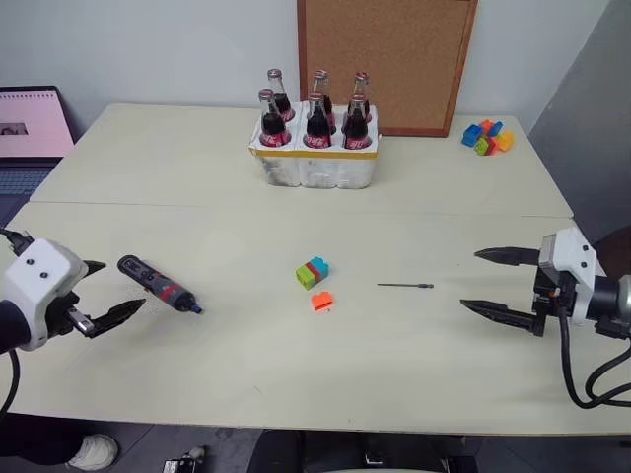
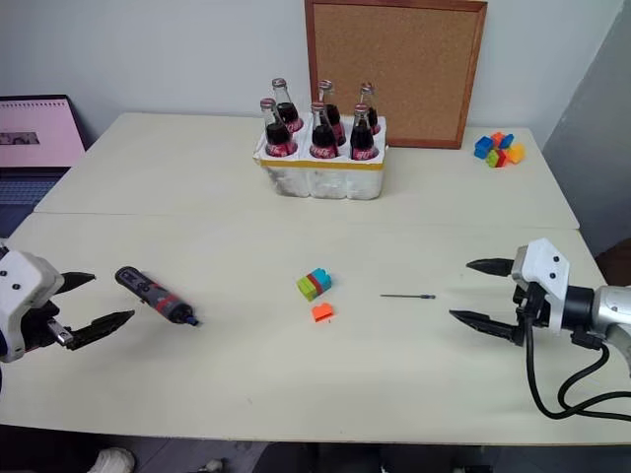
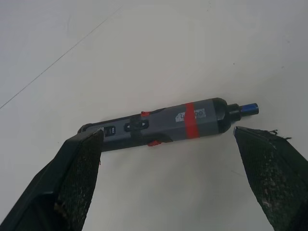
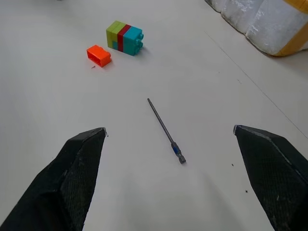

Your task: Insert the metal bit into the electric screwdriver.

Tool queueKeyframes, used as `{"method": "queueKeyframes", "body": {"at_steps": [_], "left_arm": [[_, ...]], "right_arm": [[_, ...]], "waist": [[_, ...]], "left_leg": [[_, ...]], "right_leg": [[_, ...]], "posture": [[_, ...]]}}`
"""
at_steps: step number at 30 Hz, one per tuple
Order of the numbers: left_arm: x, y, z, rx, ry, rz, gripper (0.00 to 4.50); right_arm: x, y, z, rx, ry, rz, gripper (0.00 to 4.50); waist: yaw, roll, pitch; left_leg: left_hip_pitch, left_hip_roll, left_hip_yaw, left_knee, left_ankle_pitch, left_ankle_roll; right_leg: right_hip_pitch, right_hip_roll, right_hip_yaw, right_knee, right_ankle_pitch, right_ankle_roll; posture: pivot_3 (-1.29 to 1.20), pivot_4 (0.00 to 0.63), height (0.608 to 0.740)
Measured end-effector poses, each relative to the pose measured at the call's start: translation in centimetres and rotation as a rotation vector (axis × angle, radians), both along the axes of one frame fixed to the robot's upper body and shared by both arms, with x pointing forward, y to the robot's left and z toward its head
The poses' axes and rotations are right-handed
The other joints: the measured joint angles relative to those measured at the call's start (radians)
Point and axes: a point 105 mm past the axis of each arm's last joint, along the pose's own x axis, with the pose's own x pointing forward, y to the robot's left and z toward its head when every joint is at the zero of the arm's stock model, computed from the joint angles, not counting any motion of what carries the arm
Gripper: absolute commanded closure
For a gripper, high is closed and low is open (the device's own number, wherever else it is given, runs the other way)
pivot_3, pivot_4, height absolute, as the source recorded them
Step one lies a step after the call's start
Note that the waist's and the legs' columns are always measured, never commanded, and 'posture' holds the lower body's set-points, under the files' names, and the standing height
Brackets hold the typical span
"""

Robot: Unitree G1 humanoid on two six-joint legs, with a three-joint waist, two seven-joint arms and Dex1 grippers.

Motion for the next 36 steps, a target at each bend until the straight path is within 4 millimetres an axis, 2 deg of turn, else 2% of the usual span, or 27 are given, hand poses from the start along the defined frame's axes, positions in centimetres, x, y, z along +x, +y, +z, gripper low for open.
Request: {"method": "queueKeyframes", "body": {"at_steps": [9, 16, 18, 20, 23, 29, 36], "left_arm": [[0.1, 0.3, 0.0, 0.03, -0.001, 0.011, 0.0], [0.8, -1.2, 1.2, -0.059, -0.08, -0.061, 0.0], [0.7, -1.9, 1.4, -0.084, -0.074, -0.089, 0.0], [0.2, -3.4, 1.3, -0.072, -0.036, -0.172, 0.0], [-0.4, -4.4, 0.9, -0.047, 0.017, -0.247, 0.0], [-0.1, -6.2, 0.7, -0.031, 0.042, -0.354, 0.0], [-0.5, -10.1, -1.7, -0.094, 0.113, -0.497, 0.0]], "right_arm": [[0.1, 0.2, 0.1, 0.0, -0.02, 0.007, 0.0], [0.5, 1.1, 0.2, 0.001, -0.031, 0.043, 0.0], [0.9, 2.0, 0.5, 0.012, -0.053, 0.064, 0.0], [1.2, 3.4, 0.5, 0.031, -0.059, 0.098, 0.0], [1.4, 5.6, 0.1, 0.047, -0.056, 0.147, 0.0], [2.9, 12.5, 0.1, 0.125, -0.099, 0.235, 0.0], [5.0, 17.3, -2.7, 0.101, -0.048, 0.25, 0.0]], "waist": [[0.0, 0.0, 0.0], [0.0, 0.0, 0.0], [-0.002, 0.0, 0.0], [-0.006, 0.0, 0.0], [-0.006, 0.0, 0.0], [-0.009, 0.0, 0.0], [-0.008, 0.0, 0.0]], "left_leg": [[0.0, 0.0, 0.0, 0.0, 0.0, 0.0], [0.0, 0.0, 0.0, 0.0, 0.0, 0.0], [0.0, 0.001, 0.0, 0.0, 0.0, 0.0], [0.0, 0.0, 0.0, 0.0, 0.0, 0.0], [0.0, 0.0, 0.0, 0.0, 0.0, 0.0], [0.001, -0.001, 0.0, 0.0, 0.0, 0.0], [-0.006, 0.0, -0.001, 0.002, 0.0, 0.0]], "right_leg": [[0.0, 0.0, 0.0, 0.0, 0.0, 0.0], [0.0, 0.0, 0.0, 0.001, 0.0, 0.0], [0.0, 0.0, 0.0, 0.001, 0.0, 0.0], [0.0, 0.0, 0.001, 0.001, 0.0, 0.0], [-0.001, 0.001, 0.001, 0.002, 0.0, 0.0], [-0.002, 0.002, 0.0, 0.005, 0.0, -0.001], [-0.008, 0.002, 0.003, 0.005, 0.0, -0.001]], "posture": [[0.0, 0.15, 0.74], [0.0, 0.15, 0.74], [0.0, 0.15, 0.74], [0.0, 0.15, 0.74], [0.0, 0.15, 0.74], [0.0, 0.15, 0.74], [0.0, 0.15, 0.74]]}}
